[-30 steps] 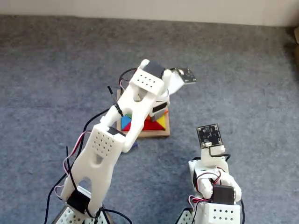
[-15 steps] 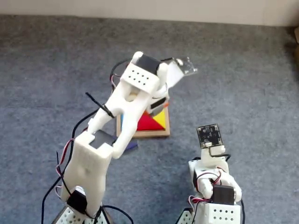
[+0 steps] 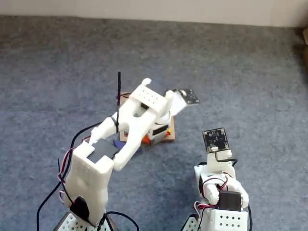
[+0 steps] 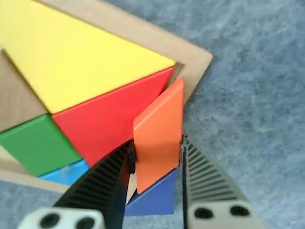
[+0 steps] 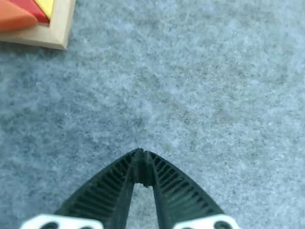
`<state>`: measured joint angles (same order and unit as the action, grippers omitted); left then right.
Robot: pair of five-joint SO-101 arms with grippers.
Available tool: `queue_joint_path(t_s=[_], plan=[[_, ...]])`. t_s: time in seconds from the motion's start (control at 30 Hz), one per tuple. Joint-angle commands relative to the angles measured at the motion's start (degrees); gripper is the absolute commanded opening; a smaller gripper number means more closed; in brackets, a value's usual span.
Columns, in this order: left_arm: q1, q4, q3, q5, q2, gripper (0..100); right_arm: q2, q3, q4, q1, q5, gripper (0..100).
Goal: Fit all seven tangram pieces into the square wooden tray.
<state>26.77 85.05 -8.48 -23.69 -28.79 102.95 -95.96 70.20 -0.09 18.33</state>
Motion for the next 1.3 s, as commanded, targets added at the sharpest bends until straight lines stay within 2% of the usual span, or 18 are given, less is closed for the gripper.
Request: queue_joint_path(t_s=[0.0,0.13,0.4,0.73,0.83,1.0,1.2,1.27], plan=[[2.24,-0.26,0.22,0.35,4.0,14,0.75,-3.82,0.04,0.57,0.7,0.6],[1.54,-0.09,-0.92,0.44,4.0,21,0.75,-3.82,0.04,0.57,0.7,0.6],[1.36,3.6,-8.22,0.44,3.56,21,0.75,-3.82,0.04,0.57,0.7,0.6],[1.8,1.49,-3.03,0.44,0.48,20,0.75,-3.82,0.13,0.57,0.7,0.6],[1.8,-1.41,-1.71,0.44,-1.89,17,0.75,-3.82,0.13,0.57,0.7,0.6],[2.77,-1.67,-1.8,0.44,-4.44,8,0.75,-3.82,0.13,0.57,0.7,0.6],[3.91,-1.58,-1.45,0.7,-2.51,3,0.75,-3.82,0.13,0.57,0.7,0.6],[3.56,-1.49,-1.45,3.08,0.48,1,0.75,-3.82,0.13,0.57,0.7,0.6]])
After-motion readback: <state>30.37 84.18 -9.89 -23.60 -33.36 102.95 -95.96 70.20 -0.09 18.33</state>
